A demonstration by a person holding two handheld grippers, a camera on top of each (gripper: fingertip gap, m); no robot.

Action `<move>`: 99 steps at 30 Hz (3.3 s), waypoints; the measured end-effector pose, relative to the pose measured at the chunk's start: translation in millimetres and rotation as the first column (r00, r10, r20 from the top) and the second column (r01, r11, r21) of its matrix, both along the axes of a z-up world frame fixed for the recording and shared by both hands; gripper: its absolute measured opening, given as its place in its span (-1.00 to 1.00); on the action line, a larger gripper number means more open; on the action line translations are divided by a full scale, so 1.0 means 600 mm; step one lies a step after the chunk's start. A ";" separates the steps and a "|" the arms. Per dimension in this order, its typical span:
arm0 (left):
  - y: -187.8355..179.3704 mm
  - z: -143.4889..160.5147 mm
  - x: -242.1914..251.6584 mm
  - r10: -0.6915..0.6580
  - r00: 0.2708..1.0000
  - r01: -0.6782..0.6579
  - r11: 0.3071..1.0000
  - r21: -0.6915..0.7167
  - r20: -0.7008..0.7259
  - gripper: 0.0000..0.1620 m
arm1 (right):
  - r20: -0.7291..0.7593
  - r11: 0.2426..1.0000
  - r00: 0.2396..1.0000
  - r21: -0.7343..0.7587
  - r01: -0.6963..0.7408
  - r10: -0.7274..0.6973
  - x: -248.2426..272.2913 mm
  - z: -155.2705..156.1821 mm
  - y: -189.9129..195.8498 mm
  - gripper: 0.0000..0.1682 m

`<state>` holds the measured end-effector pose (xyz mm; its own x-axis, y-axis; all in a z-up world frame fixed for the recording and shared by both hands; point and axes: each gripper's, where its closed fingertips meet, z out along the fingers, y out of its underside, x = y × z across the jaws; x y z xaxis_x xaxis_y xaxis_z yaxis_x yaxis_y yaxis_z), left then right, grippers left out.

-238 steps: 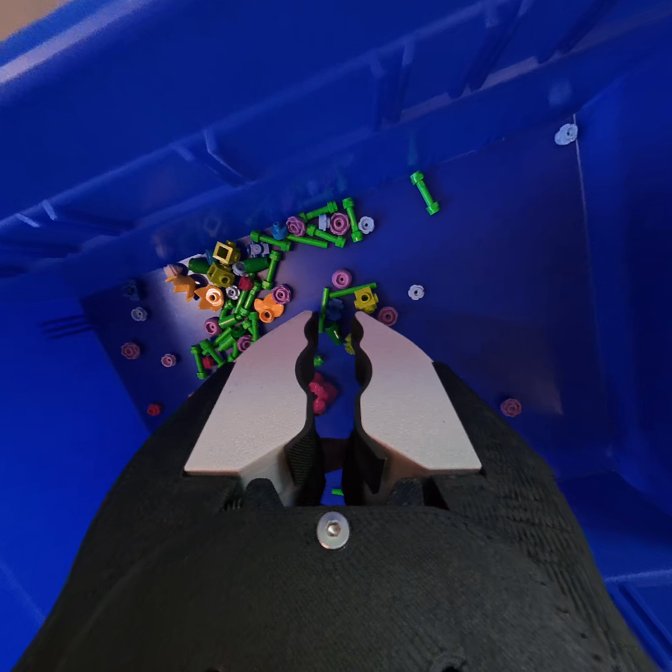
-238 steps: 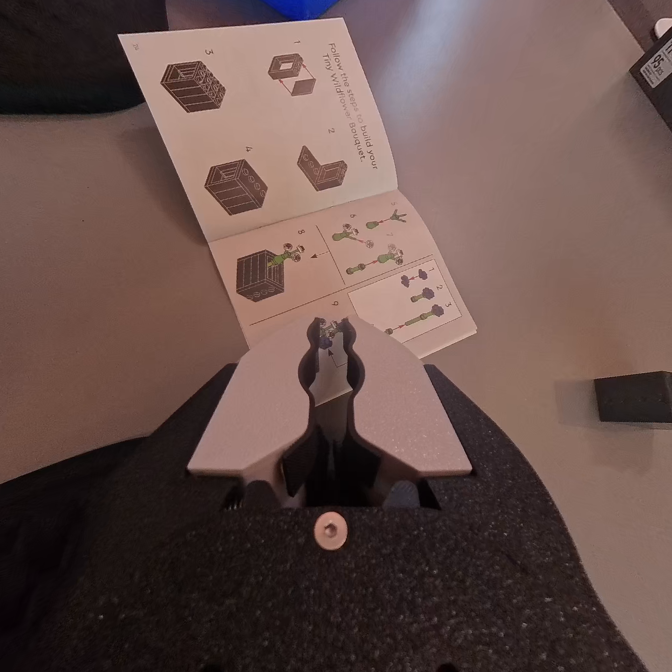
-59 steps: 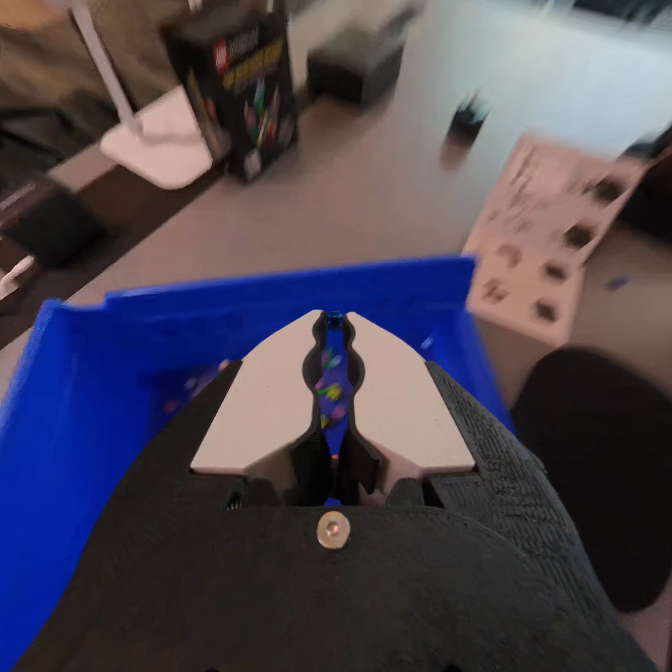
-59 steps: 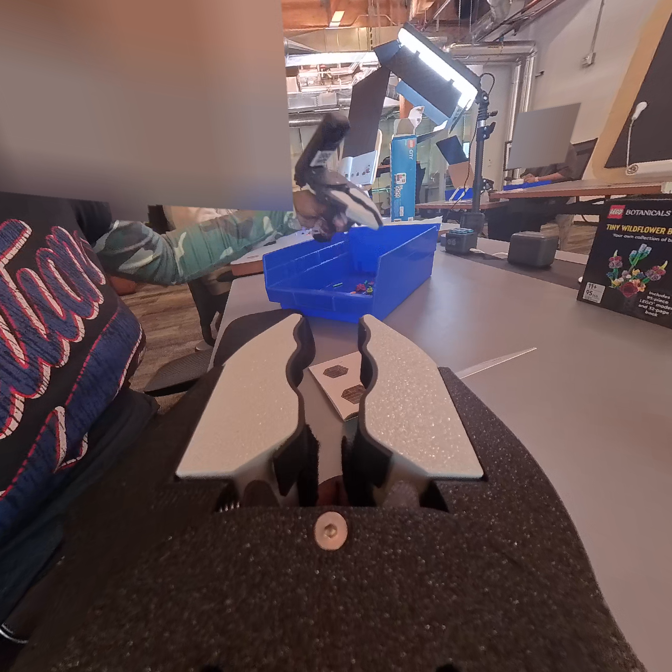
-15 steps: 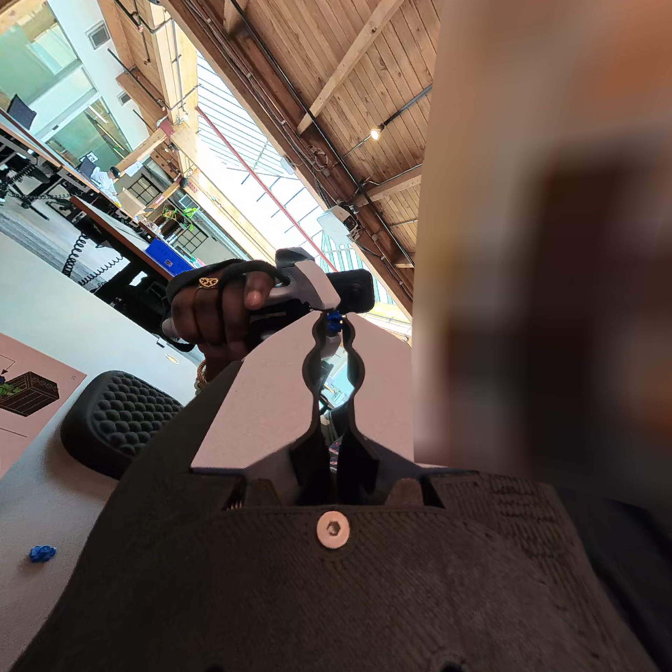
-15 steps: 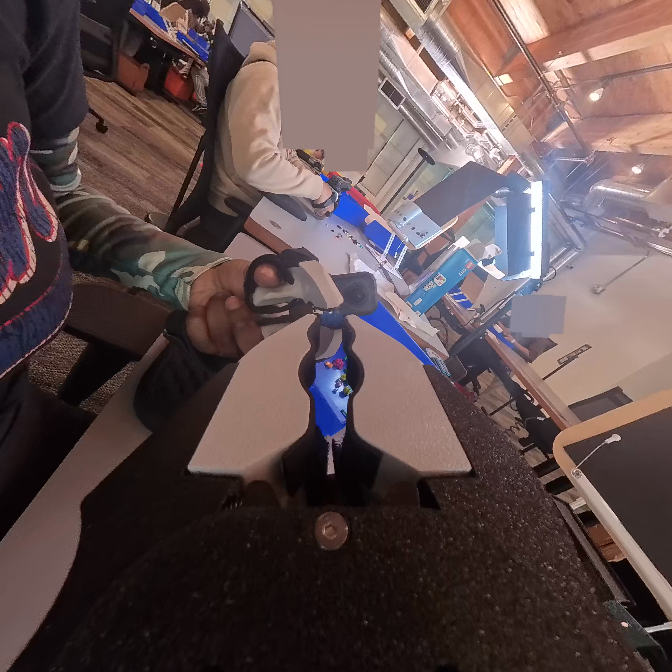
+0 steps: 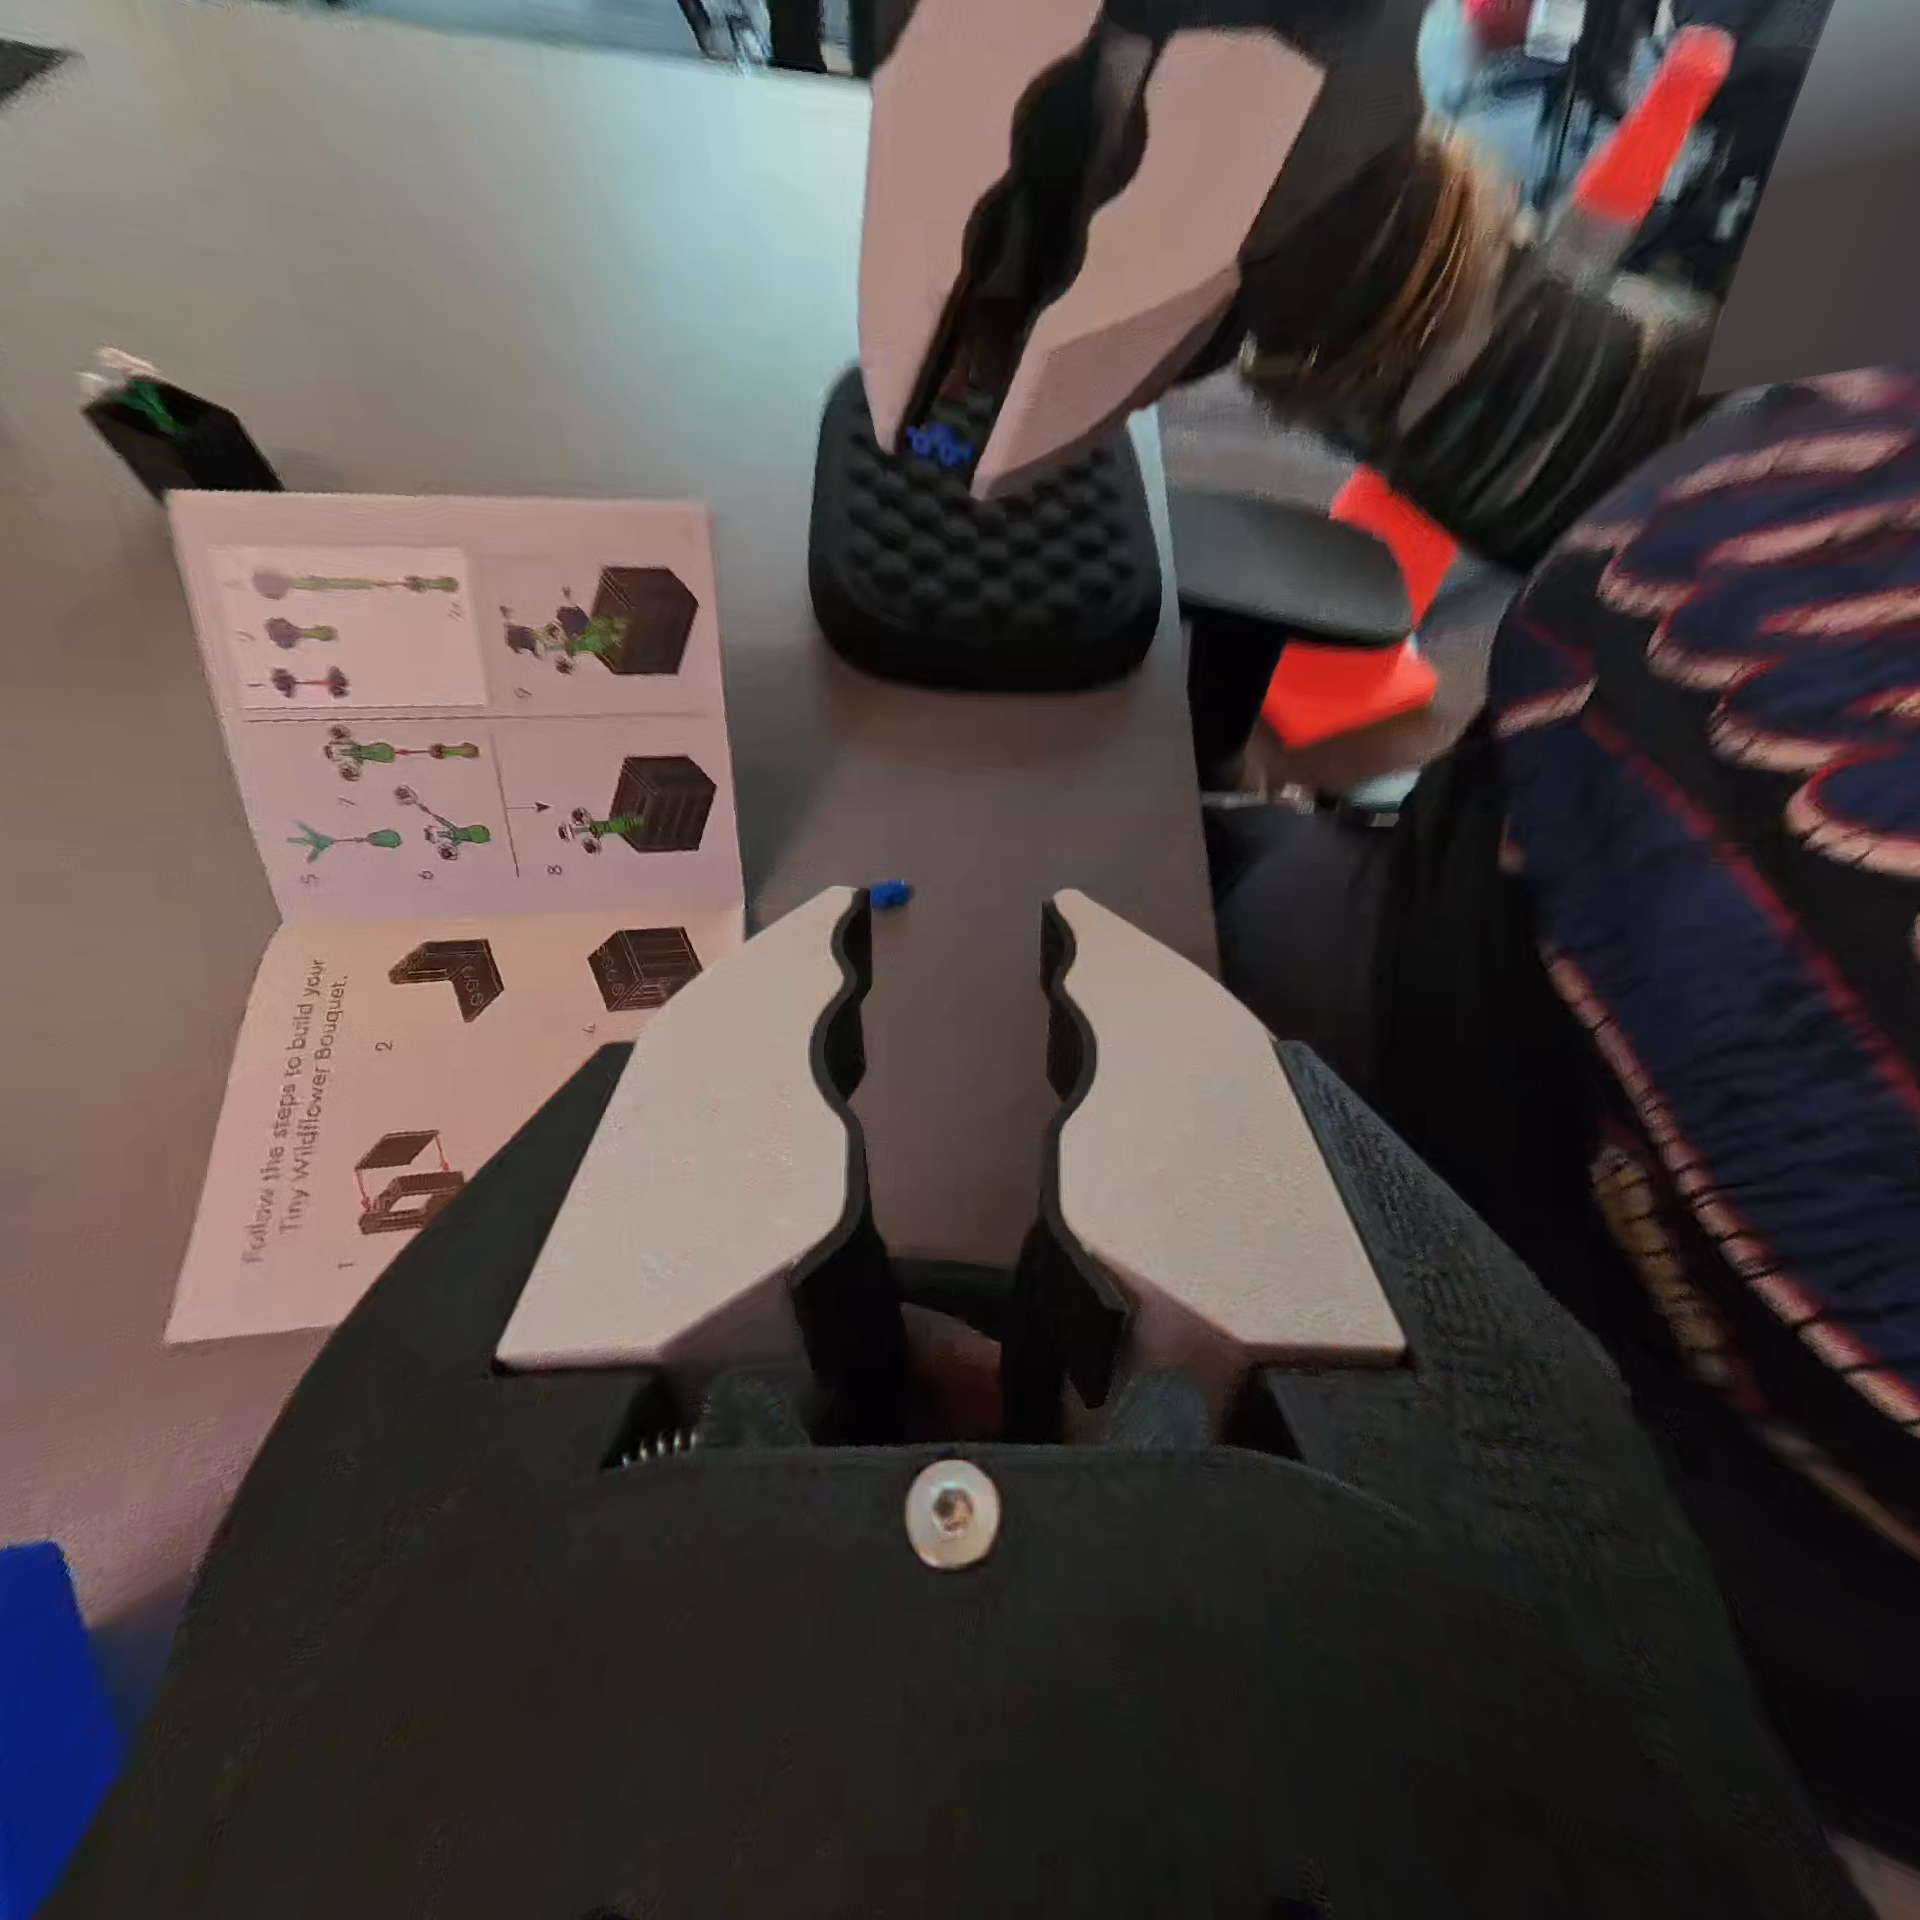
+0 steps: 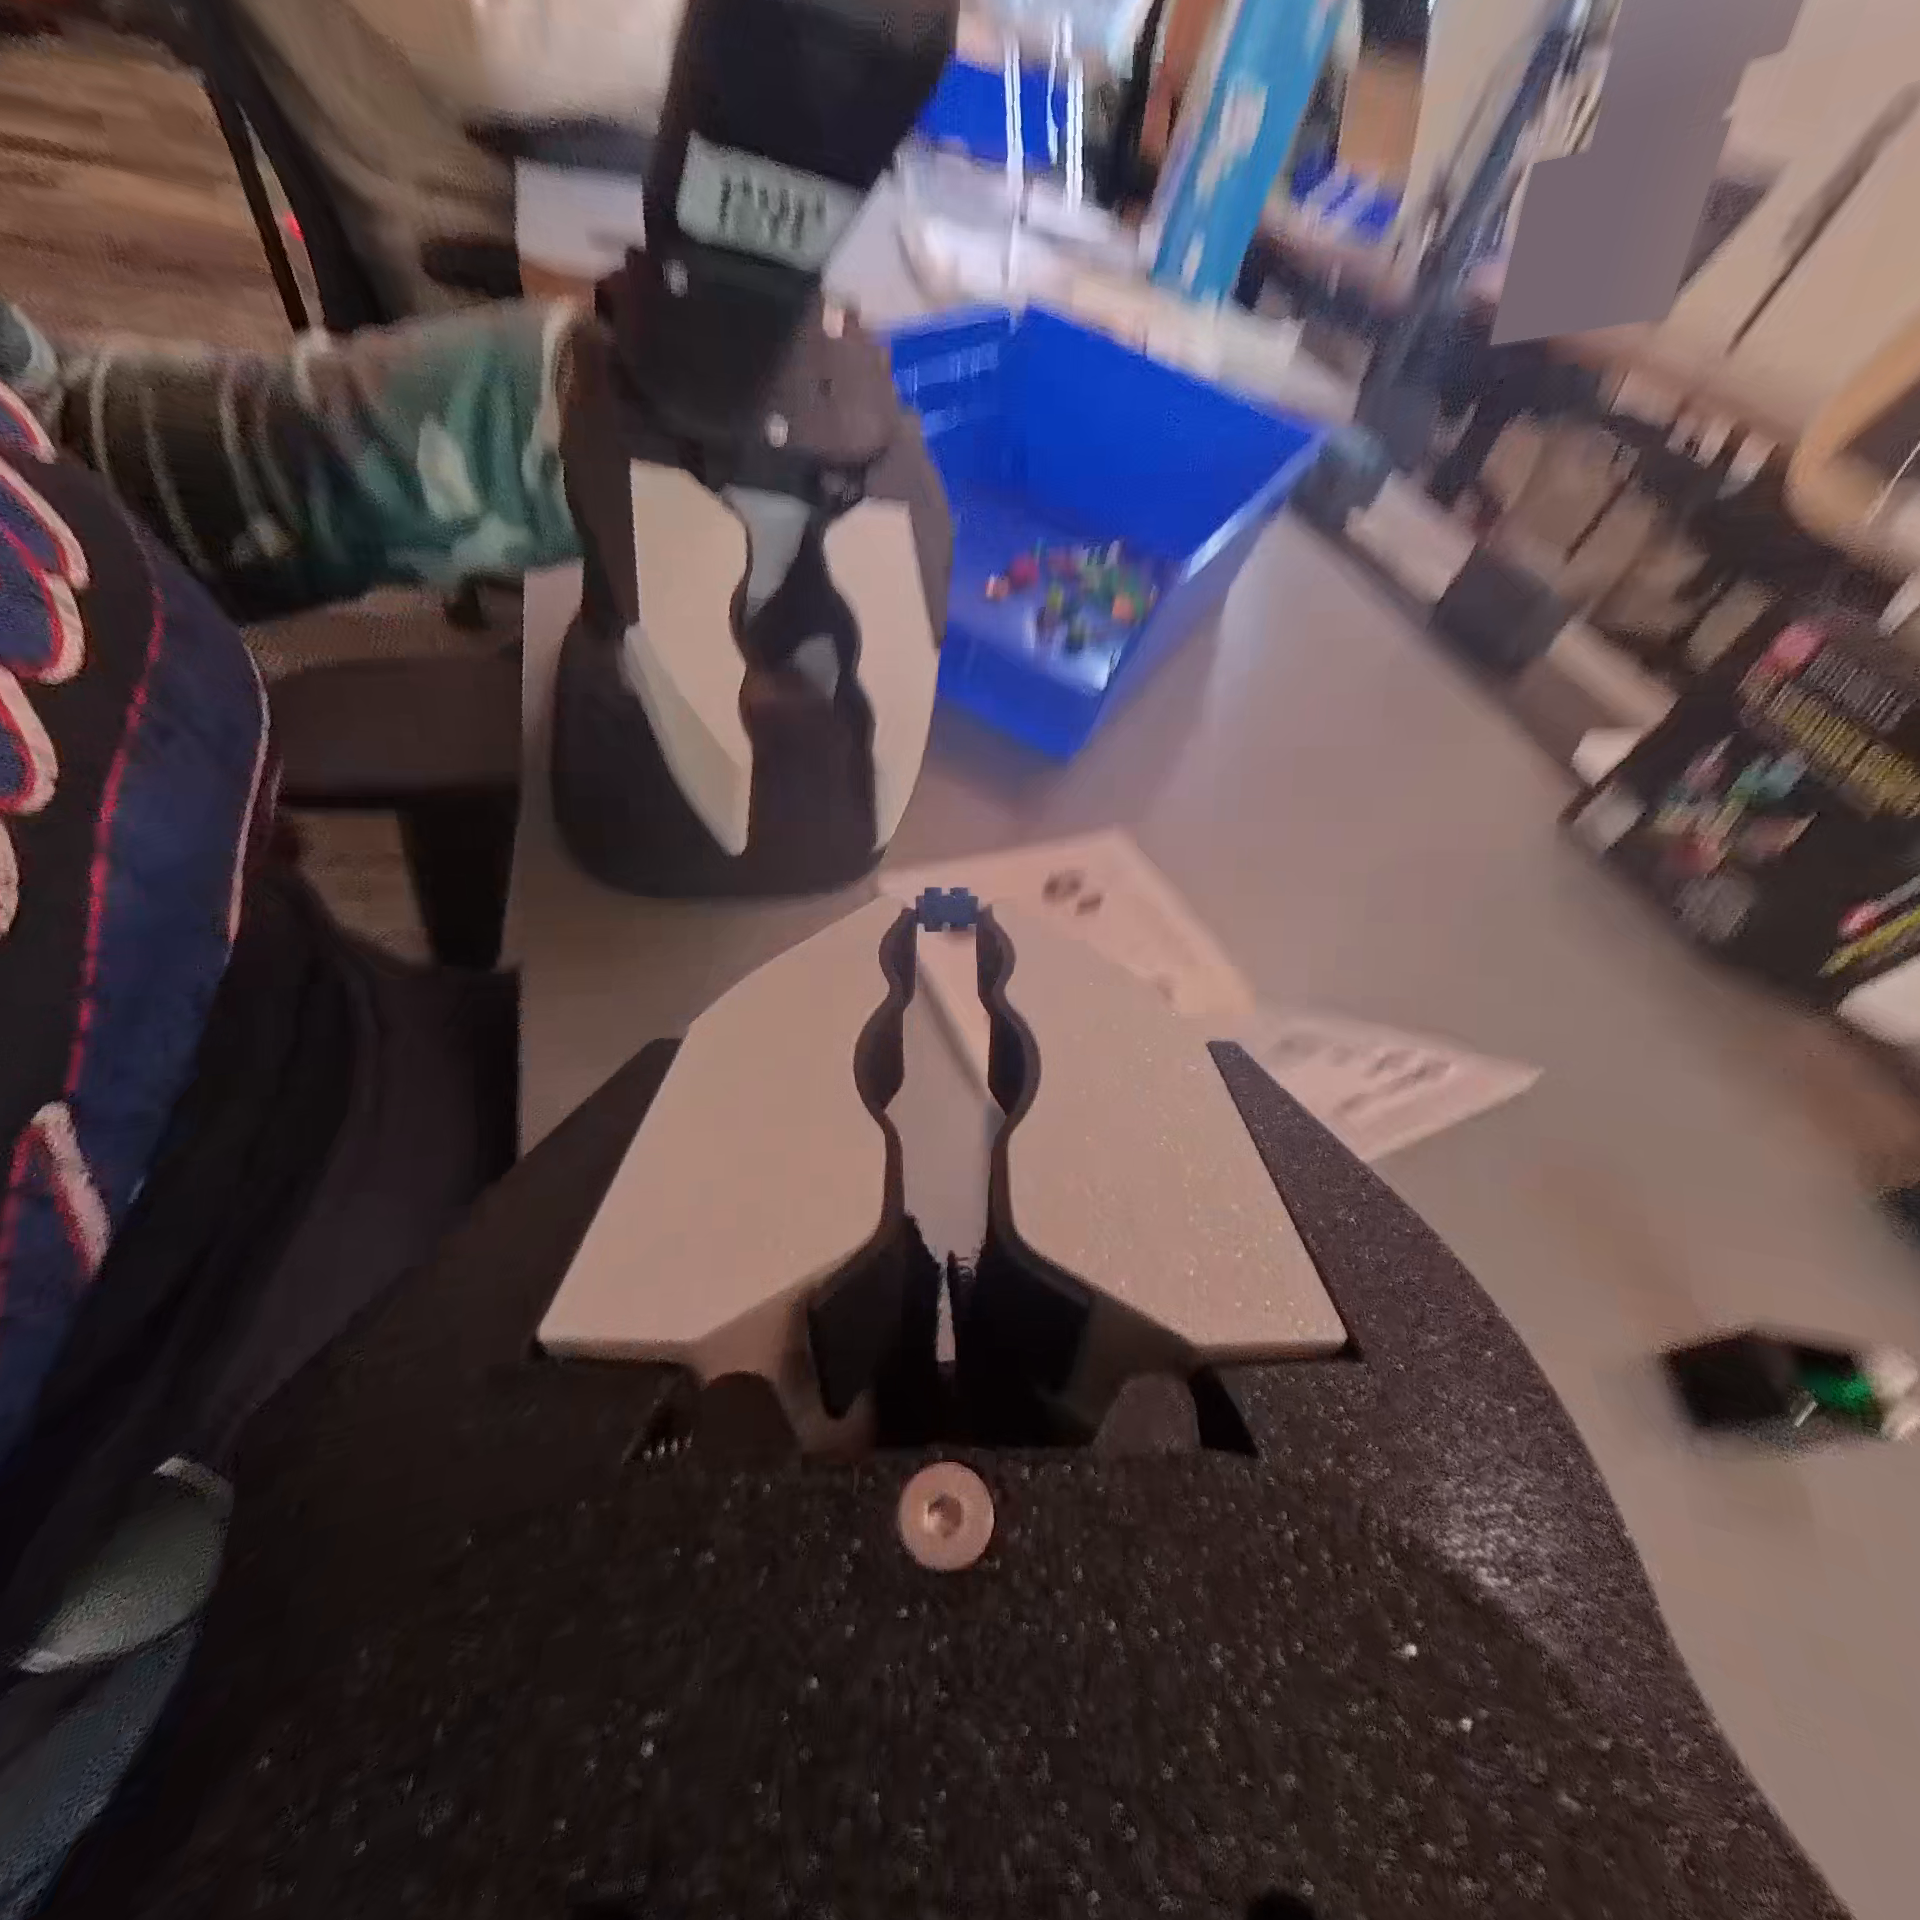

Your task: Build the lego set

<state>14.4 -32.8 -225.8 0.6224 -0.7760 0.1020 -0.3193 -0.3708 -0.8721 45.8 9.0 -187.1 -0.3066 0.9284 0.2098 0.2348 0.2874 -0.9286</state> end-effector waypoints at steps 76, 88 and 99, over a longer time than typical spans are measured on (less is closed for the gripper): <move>0.069 -0.110 0.024 -0.215 0.954 0.203 0.976 -0.075 -0.209 -0.77 | 0.649 0.985 0.758 0.162 -0.053 -0.066 -0.012 -0.199 -0.003 -0.87; 0.086 -0.099 0.006 -0.122 0.980 0.113 0.991 -0.065 -0.158 -0.77 | 0.694 0.988 0.718 0.145 -0.062 -0.056 -0.011 -0.203 -0.007 -0.87; 0.102 -0.095 -0.015 -0.028 0.990 0.018 0.997 -0.077 -0.135 -0.77 | 0.750 0.969 0.656 0.214 -0.120 -0.084 -0.019 -0.206 -0.016 -0.88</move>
<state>5.3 28.4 -282.5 0.6163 -0.7837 0.0769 -0.4421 -0.4252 -0.7898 34.5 -0.5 -310.4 -0.4693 0.8774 0.0998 0.8112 0.4730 -0.3438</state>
